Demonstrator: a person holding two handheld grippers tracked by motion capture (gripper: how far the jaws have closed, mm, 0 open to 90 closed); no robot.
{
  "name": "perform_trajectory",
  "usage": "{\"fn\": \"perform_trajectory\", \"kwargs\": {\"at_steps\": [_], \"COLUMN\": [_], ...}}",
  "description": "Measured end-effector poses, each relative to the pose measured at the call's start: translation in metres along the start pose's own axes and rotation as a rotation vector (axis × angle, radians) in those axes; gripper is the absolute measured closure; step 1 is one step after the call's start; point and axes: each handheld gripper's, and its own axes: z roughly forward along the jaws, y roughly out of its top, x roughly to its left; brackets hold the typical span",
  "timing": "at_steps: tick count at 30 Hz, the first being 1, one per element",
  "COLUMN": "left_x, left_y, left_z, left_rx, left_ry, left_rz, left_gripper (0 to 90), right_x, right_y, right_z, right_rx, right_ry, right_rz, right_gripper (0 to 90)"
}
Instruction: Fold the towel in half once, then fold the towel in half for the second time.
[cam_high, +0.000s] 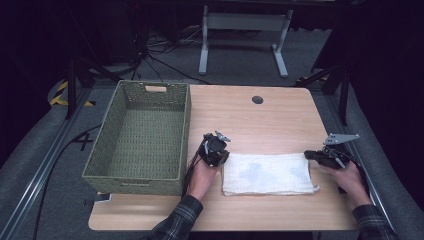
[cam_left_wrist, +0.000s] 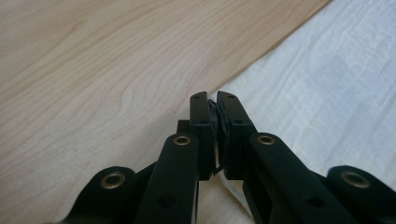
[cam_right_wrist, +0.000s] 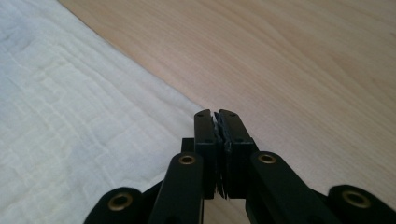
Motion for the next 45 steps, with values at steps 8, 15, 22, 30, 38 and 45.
{"fn": "perform_trajectory", "kwargs": {"at_steps": [8, 15, 22, 30, 38, 45], "left_x": [0.005, 0.002, 0.001, -0.006, -0.013, -0.023], "left_y": [0.006, 0.004, 0.001, -0.002, -0.012, -0.019], "left_z": [-0.002, -0.017, -0.024, -0.033, -0.045, -0.052], "left_rx": [-0.065, -0.116, -0.137, -0.151, -0.156, -0.135], "left_ry": [-0.011, -0.035, -0.047, -0.047, -0.049, -0.034], "left_rz": [-0.008, 0.016, 0.010, 0.027, 0.042, 0.082], "left_gripper": [85.7, 85.8, 85.8, 85.8, 85.8, 85.8], "right_x": [-0.009, -0.003, 0.000, 0.005, 0.018, 0.027], "right_y": [0.005, 0.006, 0.006, 0.002, -0.003, -0.007], "right_z": [-0.002, -0.012, -0.022, -0.035, -0.042, -0.047], "right_rx": [-0.041, -0.077, -0.104, -0.132, -0.127, -0.122], "right_ry": [-0.009, -0.003, 0.008, 0.020, 0.044, 0.053], "right_rz": [0.009, -0.006, -0.007, -0.004, -0.016, -0.026], "right_gripper": [86.9, 86.9, 86.9, 86.9, 86.9, 86.9]}}
